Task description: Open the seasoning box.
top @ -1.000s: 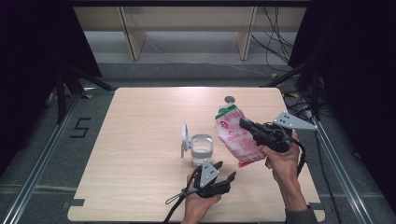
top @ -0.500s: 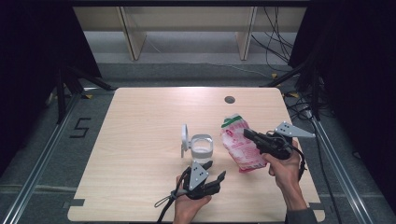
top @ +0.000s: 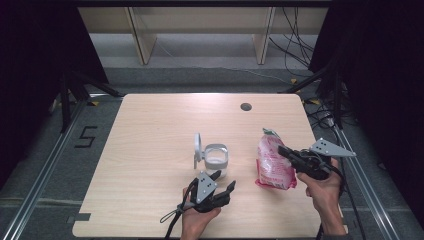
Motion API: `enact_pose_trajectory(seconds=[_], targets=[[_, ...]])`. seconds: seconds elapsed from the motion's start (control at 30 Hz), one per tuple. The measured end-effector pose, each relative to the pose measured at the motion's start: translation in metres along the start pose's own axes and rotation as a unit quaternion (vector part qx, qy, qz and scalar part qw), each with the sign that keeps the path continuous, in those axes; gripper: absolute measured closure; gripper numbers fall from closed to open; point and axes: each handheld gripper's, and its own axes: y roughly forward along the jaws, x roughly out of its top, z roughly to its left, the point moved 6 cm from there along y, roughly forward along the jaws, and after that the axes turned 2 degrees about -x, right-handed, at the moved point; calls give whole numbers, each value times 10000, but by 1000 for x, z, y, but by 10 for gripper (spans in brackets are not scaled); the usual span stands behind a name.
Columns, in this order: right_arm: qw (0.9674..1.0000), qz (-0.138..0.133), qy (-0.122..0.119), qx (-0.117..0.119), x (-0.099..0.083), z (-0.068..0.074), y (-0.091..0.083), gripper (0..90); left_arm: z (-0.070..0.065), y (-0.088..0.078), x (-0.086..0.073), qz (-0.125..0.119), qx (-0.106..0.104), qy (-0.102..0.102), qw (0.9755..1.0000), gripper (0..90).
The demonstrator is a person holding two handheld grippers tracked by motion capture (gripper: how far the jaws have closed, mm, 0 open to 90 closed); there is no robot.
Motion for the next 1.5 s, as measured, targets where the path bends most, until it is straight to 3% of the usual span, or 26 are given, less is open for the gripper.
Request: enact_pose_trajectory(seconds=[0.03, 0.07, 0.23, 0.27, 0.33, 0.4, 0.47, 0.5, 0.53, 0.57, 0.77, 0.83, 0.87, 0.93, 0.97, 1.0, 1.07, 1.1, 1.17, 1.27, 1.33, 1.37, 1.43, 1.47, 1.5], targets=[[10000, 0, 0, 0, 0, 0, 0, 900, -1, 0, -1, -20, 28, -158, 9999, 409], [9999, 63, 111, -116, -3, -4, -3, 900, 0, 0, -1, -12, 40, -173, 9998, 410], [9997, 60, 93, -220, -9, -14, -4, 900, 0, -1, 0, -39, 48, -177, 9998, 411], [9995, 126, -21, -298, -11, -19, -5, 900, 1, -2, 0, -27, 62, -147, 9999, 411], [9990, 217, 75, -391, -14, -18, -4, 900, 1, -1, 1, -99, 43, -169, 9998, 411], [9987, 254, -95, -423, -15, -20, -2, 900, 2, -3, 2, -49, 32, -49, 10000, 414], [9981, 365, -76, -484, -17, -19, 0, 900, 4, -4, 1, -39, 36, -41, 10000, 414], [9983, 363, -92, -452, -17, -18, 0, 900, 3, -4, 1, -28, 70, -139, 9999, 414], [9976, 297, -334, -520, -17, -23, 2, 900, 4, -4, 0, -29, 88, -146, 9998, 414], [9980, 329, -132, -515, -19, -20, 2, 900, 4, -4, 0, -35, 88, -153, 9998, 413], [9966, 470, -232, -636, -26, -28, 4, 900, 7, -5, 1, -97, 105, -180, 9997, 414], [9965, 473, -195, -661, -27, -29, 5, 900, 8, -5, 1, -90, 102, -92, 9999, 414], [9956, 615, -63, -701, -30, -28, 5, 900, 8, -5, 1, -79, 90, -63, 9999, 414], [9955, 614, -179, -700, -31, -30, 7, 900, 9, -7, 1, -47, 117, -7, 9999, 414], [9941, 746, -77, -785, -34, -28, 8, 900, 9, -8, 0, -39, 133, -46, 9999, 417], [9939, 742, -163, -794, -34, -29, 9, 900, 10, -8, 0, -46, 129, -21, 9999, 417], [9939, 751, -110, -800, -35, -29, 10, 900, 11, -8, 0, -35, 130, -8, 9999, 416], [9921, 847, -229, -896, -38, -32, 11, 899, 11, -9, -1, -19, 123, 1, 9999, 415], [9909, 909, -141, -979, -40, -32, 12, 898, 12, -9, -2, 23, 54, -50, 10000, 414], [9903, 948, -108, -1011, -42, -32, 12, 897, 14, -10, -2, -16, 59, -23, 10000, 413], [9901, 928, -234, -1025, -44, -38, 13, 894, 16, -12, -1, -13, 113, -47, 9999, 412], [9896, 948, -124, -1078, -46, -38, 13, 892, 17, -12, -1, -43, 125, -43, 9999, 411], [9888, 993, -90, -1109, -47, -38, 13, 889, 18, -12, -1, -47, 123, -61, 9999, 411], [9888, 979, -185, -1110, -48, -42, 13, 888, 18, -13, -1, -25, 145, -73, 9999, 411], [9889, 970, -91, -1119, -48, -40, 13, 887, 19, -14, -1, -20, 159, -48, 9999, 411]])
